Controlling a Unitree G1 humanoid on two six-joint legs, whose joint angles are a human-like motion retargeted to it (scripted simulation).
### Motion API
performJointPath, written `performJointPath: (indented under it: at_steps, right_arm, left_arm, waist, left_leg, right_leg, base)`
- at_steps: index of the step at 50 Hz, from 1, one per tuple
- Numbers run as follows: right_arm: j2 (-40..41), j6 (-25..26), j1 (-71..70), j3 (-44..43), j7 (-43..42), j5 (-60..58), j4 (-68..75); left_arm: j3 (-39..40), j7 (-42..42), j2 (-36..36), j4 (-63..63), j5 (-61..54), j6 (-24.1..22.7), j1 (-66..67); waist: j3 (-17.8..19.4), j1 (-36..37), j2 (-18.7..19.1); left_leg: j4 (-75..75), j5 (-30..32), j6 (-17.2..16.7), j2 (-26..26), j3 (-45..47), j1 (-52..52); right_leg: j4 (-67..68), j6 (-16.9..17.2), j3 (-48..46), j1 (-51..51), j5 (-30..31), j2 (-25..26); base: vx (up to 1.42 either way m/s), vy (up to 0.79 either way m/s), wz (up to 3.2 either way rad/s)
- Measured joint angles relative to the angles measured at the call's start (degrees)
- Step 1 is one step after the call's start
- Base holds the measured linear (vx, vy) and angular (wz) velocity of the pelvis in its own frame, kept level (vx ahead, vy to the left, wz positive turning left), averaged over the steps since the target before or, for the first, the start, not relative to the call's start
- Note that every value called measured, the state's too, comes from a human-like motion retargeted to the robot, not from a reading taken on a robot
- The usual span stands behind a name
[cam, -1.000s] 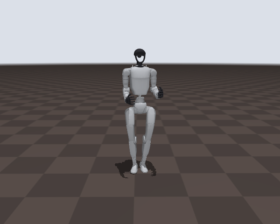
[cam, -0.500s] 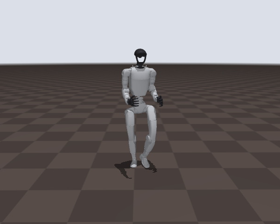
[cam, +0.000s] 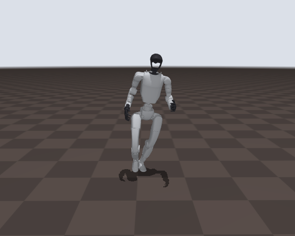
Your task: Walk run
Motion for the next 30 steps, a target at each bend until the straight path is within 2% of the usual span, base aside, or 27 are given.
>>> performJointPath:
  at_steps: [2,3,5,7,8,10,11,13,15,17,18,20,22,25,27,28,30]
  right_arm:
    - [-1.8,0.5,3.5,-2.5,1.7,0.6,-0.8]
    - [-2.5,0.4,4.6,-3.0,1.9,1.2,-1.2]
    - [-3.2,-0.8,4.4,-2.2,1.3,2.8,-2.2]
    - [-2.3,-2.0,0.3,0.9,-1.5,3.2,-3.0]
    - [-1.0,-2.3,-2.8,2.7,-2.9,3.2,-3.1]
    - [1.8,-2.6,-11.2,6.7,-3.7,2.9,-3.1]
    - [2.2,-1.9,-15.5,8.0,-3.5,2.5,-3.4]
    - [3.1,-0.5,-21.0,9.3,-3.8,3.2,-3.7]
    - [5.8,-1.3,-25.0,10.4,-4.2,4.7,-5.1]
    - [6.5,-0.5,-28.7,12.3,-4.1,5.5,-7.3]
    - [6.0,0.5,-30.3,13.2,-3.7,6.2,-9.2]
    - [4.8,2.7,-32.4,14.6,-2.4,8.0,-13.3]
    - [3.6,4.3,-32.0,14.0,-1.0,9.8,-16.0]
    - [2.7,4.9,-29.7,10.3,0.0,10.2,-15.5]
    - [2.2,3.6,-27.5,7.6,0.0,8.1,-12.3]
    - [2.0,2.8,-25.6,6.2,0.0,6.5,-10.5]
    - [2.1,1.3,-18.8,5.4,-0.5,3.7,-6.5]
  left_arm:
    - [-1.1,0.6,1.4,-3.1,0.4,1.7,-0.3]
    - [-1.0,0.7,1.7,-4.7,0.4,2.5,0.3]
    - [0.2,0.6,1.2,-7.9,0.1,3.8,2.1]
    - [3.2,-0.5,-0.8,-8.9,-1.5,4.9,4.3]
    - [4.3,-1.2,-1.9,-8.6,-2.3,5.1,5.4]
    - [6.8,-2.6,-3.0,-6.6,-2.0,3.7,7.2]
    - [7.7,-3.5,-2.8,-4.5,-0.2,2.4,8.4]
    - [6.6,-5.1,-2.3,0.6,3.7,0.1,14.0]
    - [3.3,-7.9,-3.8,4.2,5.2,-2.3,21.0]
    - [3.6,-10.4,-3.6,6.0,5.0,-4.1,26.5]
    - [5.2,-11.2,-2.6,5.6,5.4,-5.4,28.5]
    - [7.5,-10.8,0.7,4.1,6.9,-8.3,31.4]
    - [7.9,-8.2,1.9,3.8,7.9,-9.3,30.1]
    - [6.4,-7.6,1.0,5.0,8.9,-9.1,20.2]
    - [3.8,-6.5,1.6,5.3,10.3,-8.5,10.6]
    - [2.7,-6.2,1.4,5.4,10.6,-8.0,6.1]
    - [0.5,-5.4,1.2,5.2,9.2,-6.2,0.3]
  waist:
    - [-0.4,-4.7,2.1]
    - [-0.2,-6.9,2.7]
    - [0.8,-10.5,2.3]
    - [2.0,-11.0,-1.8]
    - [3.0,-11.0,-4.0]
    - [5.3,-8.7,-7.1]
    - [6.6,-5.2,-7.0]
    - [7.2,0.7,-4.9]
    - [3.2,7.6,-3.8]
    - [-0.4,12.9,-4.7]
    - [-0.1,15.4,-5.5]
    - [1.6,19.6,-7.3]
    - [2.9,23.5,-8.0]
    - [6.6,23.8,-4.8]
    - [10.5,22.2,-2.4]
    - [12.2,21.9,-1.9]
    - [11.7,18.8,-2.1]
  left_leg:
    - [-6.3,14.3,-2.4,1.0,-0.6,6.3]
    - [-7.9,23.4,-3.4,1.8,0.9,8.7]
    - [-8.4,39.9,-3.2,2.8,7.0,12.4]
    - [-1.9,44.9,-0.4,-0.5,10.8,13.8]
    - [4.3,43.8,2.4,-2.2,12.3,12.9]
    - [21.2,35.1,6.5,-0.3,19.3,8.8]
    - [28.9,30.9,6.5,2.2,20.9,6.5]
    - [44.3,22.6,6.5,6.9,17.9,-0.9]
    - [51.4,16.8,6.5,7.2,15.5,-13.4]
    - [46.1,13.8,5.5,4.3,13.8,-23.3]
    - [41.3,13.4,4.2,3.5,13.4,-26.6]
    - [29.3,13.4,0.3,1.4,11.5,-31.0]
    - [14.4,13.2,-4.5,1.2,7.9,-31.0]
    - [-0.2,14.1,-7.0,1.2,-0.6,-25.7]
    - [7.6,9.4,0.3,-0.3,-5.3,-22.6]
    - [13.1,4.2,1.3,1.4,-3.4,-21.7]
    - [17.1,-2.9,3.1,1.1,-2.4,-16.1]
  right_leg:
    - [-10.1,0.3,-3.3,-2.9,-1.9,-1.5]
    - [-16.9,0.7,-3.7,-3.4,-2.7,-0.8]
    - [-31.6,2.6,-1.3,-1.6,-3.5,1.4]
    - [-41.2,3.2,3.3,2.8,-3.0,2.0]
    - [-42.8,2.2,4.9,5.2,-2.4,0.8]
    - [-40.3,-4.5,7.4,10.0,-8.4,0.7]
    - [-39.1,-5.8,8.8,12.9,-11.5,2.8]
    - [-37.6,-6.4,7.8,19.0,-15.6,4.9]
    - [-43.0,-4.3,8.6,24.3,-15.7,4.5]
    - [-51.6,-3.6,9.3,29.9,-10.6,6.0]
    - [-55.2,-3.2,10.3,33.3,-5.3,7.2]
    - [-59.5,-0.2,11.2,38.7,10.6,7.3]
    - [-60.5,2.0,5.3,42.6,27.2,6.4]
    - [-51.2,1.0,3.5,44.0,39.9,10.9]
    - [-32.3,-0.1,-0.9,38.5,37.0,9.7]
    - [-20.5,-1.0,-1.9,34.1,33.2,8.0]
    - [0.3,-2.5,-1.4,23.0,25.9,3.1]
  base:
    - [1.53,-0.13,1.21]
    - [1.53,-0.17,1.00]
    - [1.25,-0.18,0.42]
    - [1.30,-0.22,-0.55]
    - [1.45,-0.24,-0.81]
    - [1.41,-0.21,-1.30]
    - [1.50,-0.15,-1.66]
    - [2.32,0.03,-0.74]
    - [2.45,0.28,-0.19]
    - [1.89,0.19,-0.31]
    - [1.48,0.03,-0.53]
    - [1.27,-0.08,-0.57]
    - [1.49,-0.12,-0.47]
    - [1.34,-0.25,0.54]
    - [1.68,-0.29,0.67]
    - [2.52,-0.22,0.07]
    - [2.68,-0.14,0.04]
